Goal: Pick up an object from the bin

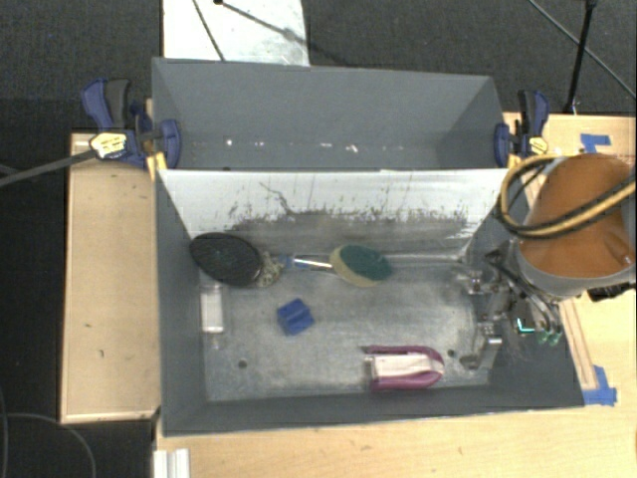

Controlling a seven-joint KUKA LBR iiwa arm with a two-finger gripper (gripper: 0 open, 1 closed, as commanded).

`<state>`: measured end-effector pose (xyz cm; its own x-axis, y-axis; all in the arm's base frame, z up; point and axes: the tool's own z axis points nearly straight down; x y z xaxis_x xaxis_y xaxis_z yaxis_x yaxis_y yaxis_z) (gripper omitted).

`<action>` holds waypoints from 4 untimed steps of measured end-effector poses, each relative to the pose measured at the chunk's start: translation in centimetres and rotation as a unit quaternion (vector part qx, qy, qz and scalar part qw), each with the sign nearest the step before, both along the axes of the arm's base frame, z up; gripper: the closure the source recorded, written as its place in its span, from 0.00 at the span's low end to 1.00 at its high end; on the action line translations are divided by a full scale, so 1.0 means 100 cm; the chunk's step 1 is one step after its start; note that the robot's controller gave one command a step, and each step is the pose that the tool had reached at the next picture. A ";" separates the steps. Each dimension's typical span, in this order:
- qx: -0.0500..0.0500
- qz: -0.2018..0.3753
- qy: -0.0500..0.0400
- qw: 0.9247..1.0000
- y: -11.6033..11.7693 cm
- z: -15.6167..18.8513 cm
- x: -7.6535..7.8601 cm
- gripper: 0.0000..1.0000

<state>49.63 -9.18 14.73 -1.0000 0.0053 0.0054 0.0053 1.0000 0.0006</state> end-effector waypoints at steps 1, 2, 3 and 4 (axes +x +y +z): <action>-0.001 0.184 -0.006 0.983 -0.009 0.007 0.006 0.00; -0.001 0.272 -0.010 0.962 0.051 -0.077 -0.014 0.00; -0.001 0.255 -0.008 0.967 0.089 -0.076 -0.009 0.00; 0.000 0.257 -0.007 0.966 0.088 -0.077 -0.010 1.00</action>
Offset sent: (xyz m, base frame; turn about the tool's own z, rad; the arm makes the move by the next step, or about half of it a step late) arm 0.0049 -0.0087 0.0062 -0.3712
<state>48.63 -0.41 7.02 -0.8708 -0.4915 -0.0085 -0.4915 0.8709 -0.0030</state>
